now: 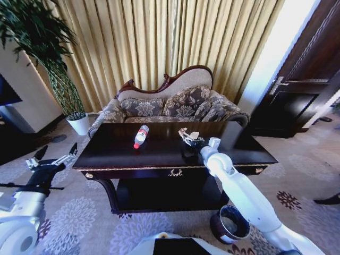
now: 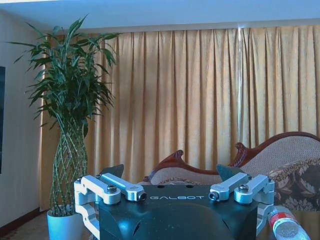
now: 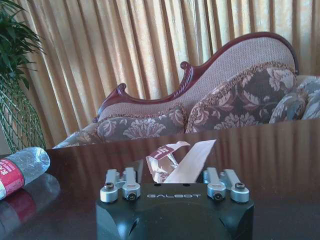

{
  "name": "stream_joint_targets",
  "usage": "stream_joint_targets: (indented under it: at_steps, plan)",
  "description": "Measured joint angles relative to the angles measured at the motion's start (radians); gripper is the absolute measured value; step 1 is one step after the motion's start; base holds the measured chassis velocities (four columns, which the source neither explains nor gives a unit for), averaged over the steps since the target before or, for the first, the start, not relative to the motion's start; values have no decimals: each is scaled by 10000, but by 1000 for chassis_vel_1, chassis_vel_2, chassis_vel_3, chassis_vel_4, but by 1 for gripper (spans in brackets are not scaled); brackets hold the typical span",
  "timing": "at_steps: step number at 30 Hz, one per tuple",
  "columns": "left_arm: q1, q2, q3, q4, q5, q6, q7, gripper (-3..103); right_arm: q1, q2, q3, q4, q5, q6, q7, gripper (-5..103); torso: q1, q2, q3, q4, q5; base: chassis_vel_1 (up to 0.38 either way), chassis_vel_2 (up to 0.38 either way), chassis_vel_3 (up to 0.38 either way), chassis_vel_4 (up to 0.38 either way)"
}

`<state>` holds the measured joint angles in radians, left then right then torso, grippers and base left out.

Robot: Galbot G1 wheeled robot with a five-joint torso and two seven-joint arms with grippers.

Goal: Move to the front of the table and place the trash on the table into the trash bin.

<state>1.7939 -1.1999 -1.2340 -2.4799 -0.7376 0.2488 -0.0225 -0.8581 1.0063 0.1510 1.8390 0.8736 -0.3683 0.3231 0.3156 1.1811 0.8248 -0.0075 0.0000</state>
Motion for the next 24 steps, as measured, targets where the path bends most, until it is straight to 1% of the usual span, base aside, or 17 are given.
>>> stream_joint_targets:
  at_steps: [1,2,5,6,8,9,10,11,13,14,18,24]
  plan:
    - [-4,1,2,-1,-1,0,-6,100,-18,-1,-1,34,-47,18,-4,49,0,0,0,0,-1,0,0,0,0]
    - [-4,0,3,-5,-2,0,-7,100,-26,-5,-1,50,-58,23,-7,49,0,0,0,1,-1,0,0,0,0]
    - [2,-23,5,-29,-3,0,-14,100,-80,-45,51,111,-76,60,-21,33,0,0,0,0,0,0,0,0,0]
    - [2,-23,5,-29,-3,0,-14,100,-80,-45,51,111,-76,60,-21,33,0,0,0,0,0,0,0,0,0]
    - [7,-30,0,-60,-4,-1,-21,100,-135,-80,146,149,-77,99,-35,22,0,0,0,0,0,0,0,0,0]
    - [8,-32,-4,-74,-5,-1,-24,100,-164,-93,196,166,-76,108,-40,22,0,0,0,0,0,0,0,0,0]
    - [8,-35,-4,-92,-5,-1,-28,100,-194,-107,238,188,-75,114,-45,17,0,0,0,0,0,0,0,0,0]
    - [8,-35,-4,-92,-5,-1,-28,100,-194,-107,238,188,-75,114,-45,17,0,0,0,0,0,0,0,0,0]
    - [3,-47,-2,-135,-8,-1,-48,100,-263,-138,334,235,-67,132,-55,6,0,0,0,0,0,0,0,0,0]
    - [2,-51,5,-156,-9,-1,-58,100,-286,-151,365,247,-66,143,-58,3,0,0,0,0,0,0,0,0,0]
    - [-3,-55,20,-197,-11,1,-65,100,-352,-177,447,301,-61,162,-64,0,0,0,0,0,1,0,0,0,0]
    - [6,-59,21,-199,-13,10,-103,100,-485,-182,620,518,-63,356,-67,0,0,0,0,1,0,0,0,0,0]
